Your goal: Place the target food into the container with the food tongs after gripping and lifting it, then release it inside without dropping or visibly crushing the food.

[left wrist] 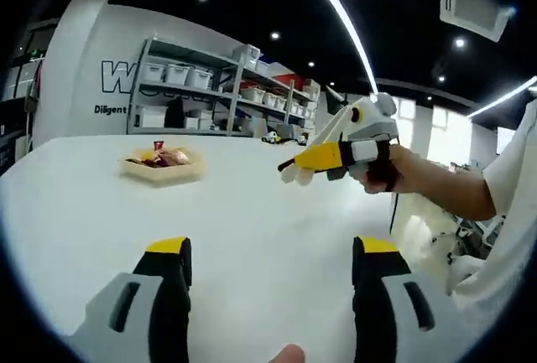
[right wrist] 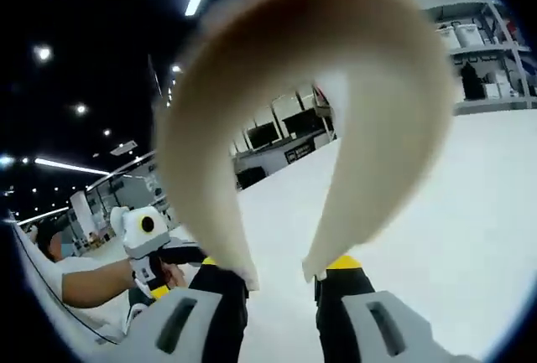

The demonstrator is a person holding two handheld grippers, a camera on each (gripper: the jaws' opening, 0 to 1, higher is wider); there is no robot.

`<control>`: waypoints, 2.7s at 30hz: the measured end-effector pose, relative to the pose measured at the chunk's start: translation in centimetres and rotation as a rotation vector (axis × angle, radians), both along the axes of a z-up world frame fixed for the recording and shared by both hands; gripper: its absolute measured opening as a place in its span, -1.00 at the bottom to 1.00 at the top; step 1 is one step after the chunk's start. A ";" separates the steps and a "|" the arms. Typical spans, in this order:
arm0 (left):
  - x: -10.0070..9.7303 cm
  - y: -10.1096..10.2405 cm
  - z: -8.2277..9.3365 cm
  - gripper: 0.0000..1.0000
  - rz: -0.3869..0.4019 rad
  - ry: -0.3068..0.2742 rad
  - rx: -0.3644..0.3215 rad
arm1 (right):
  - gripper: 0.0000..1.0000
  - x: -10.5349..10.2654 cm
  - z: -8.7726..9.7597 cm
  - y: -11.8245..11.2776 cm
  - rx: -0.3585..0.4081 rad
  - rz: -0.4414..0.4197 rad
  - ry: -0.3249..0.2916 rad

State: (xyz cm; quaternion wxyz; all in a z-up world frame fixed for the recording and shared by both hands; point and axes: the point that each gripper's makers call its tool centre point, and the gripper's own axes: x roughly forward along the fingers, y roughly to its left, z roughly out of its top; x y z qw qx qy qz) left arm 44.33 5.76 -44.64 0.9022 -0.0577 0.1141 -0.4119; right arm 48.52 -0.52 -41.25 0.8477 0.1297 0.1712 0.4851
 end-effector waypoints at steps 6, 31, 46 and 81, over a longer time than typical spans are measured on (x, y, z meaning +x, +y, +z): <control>0.4 -0.3 1.1 0.18 -0.030 0.037 -0.068 | -0.50 -1.3 0.0 1.1 0.101 0.057 0.007; -1.9 -2.9 3.8 -0.71 -0.301 0.087 -0.286 | -0.49 -4.7 0.8 3.8 0.288 0.187 0.001; -2.1 -3.2 4.6 -0.93 -0.372 0.107 -0.345 | -0.48 -4.7 1.5 4.3 0.351 0.202 0.027; -3.2 -2.4 5.3 -0.99 -0.435 -0.045 -0.225 | -0.36 -4.8 1.9 2.8 0.345 0.235 0.015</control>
